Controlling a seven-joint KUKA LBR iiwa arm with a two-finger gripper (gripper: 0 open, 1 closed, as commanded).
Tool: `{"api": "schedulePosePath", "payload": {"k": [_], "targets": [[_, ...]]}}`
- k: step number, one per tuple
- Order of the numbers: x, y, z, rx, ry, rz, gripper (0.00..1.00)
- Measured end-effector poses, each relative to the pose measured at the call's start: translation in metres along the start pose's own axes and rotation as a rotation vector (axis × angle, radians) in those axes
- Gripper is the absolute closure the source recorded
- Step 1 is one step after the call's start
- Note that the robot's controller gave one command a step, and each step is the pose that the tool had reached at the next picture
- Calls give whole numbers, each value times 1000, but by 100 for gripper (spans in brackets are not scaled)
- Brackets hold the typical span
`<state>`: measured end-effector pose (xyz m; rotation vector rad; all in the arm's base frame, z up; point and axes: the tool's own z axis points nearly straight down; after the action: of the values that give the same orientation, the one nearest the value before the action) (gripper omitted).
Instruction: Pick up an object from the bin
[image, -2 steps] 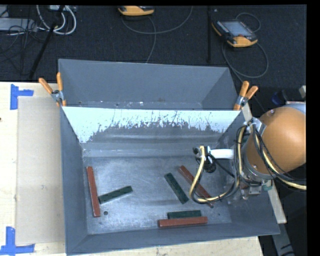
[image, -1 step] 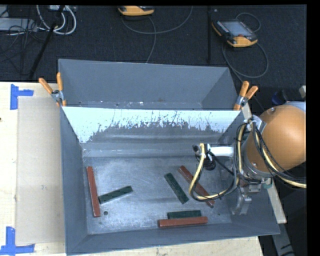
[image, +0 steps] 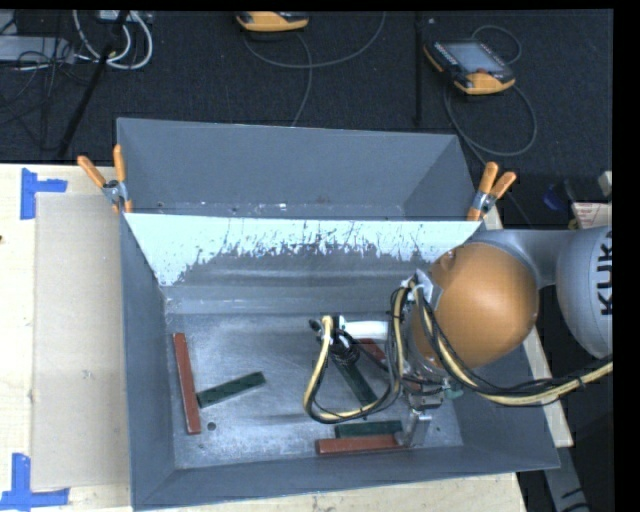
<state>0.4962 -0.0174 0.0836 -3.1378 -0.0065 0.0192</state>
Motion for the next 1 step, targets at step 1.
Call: {"api": "schedulePosePath", "payload": {"k": [1], "targets": [[33, -120, 14, 1, 7, -73, 0]]}}
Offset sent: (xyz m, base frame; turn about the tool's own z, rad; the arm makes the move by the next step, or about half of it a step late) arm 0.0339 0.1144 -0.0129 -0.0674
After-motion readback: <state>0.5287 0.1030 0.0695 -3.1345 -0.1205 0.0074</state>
